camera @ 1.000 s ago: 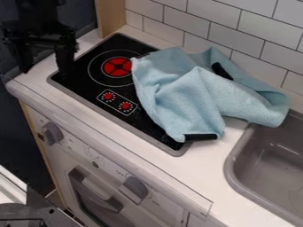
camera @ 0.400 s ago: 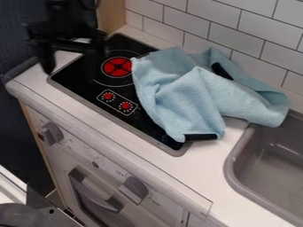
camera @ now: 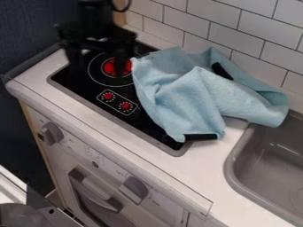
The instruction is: Move the cloth from right to left
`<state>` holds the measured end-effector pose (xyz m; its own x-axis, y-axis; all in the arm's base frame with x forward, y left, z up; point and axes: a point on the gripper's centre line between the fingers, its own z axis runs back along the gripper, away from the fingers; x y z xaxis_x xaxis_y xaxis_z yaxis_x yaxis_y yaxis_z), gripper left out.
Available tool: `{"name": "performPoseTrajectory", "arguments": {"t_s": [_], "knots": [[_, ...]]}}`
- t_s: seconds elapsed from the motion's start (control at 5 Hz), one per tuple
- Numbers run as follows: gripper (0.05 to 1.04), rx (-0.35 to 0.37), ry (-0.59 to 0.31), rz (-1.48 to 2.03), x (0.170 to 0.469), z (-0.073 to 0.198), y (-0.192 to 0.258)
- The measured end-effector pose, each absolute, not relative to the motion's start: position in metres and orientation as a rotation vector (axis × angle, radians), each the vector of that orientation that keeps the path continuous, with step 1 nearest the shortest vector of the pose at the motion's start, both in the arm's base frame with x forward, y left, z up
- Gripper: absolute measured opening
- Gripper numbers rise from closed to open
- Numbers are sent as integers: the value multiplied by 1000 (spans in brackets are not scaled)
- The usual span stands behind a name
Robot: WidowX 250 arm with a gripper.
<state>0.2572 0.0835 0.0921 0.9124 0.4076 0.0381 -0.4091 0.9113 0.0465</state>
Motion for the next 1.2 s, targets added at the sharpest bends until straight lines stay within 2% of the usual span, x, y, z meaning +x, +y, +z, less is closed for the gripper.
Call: {"name": "performPoseTrajectory", "arguments": {"t_s": [0.4,0.6,0.8,1.2], "knots": [[1000,36,42,375,289,63,64],[1000,15,80,387,296,48,59],[944,-21,109,371,298,33,55],[340,-15,89,378,298,26,55]]}}
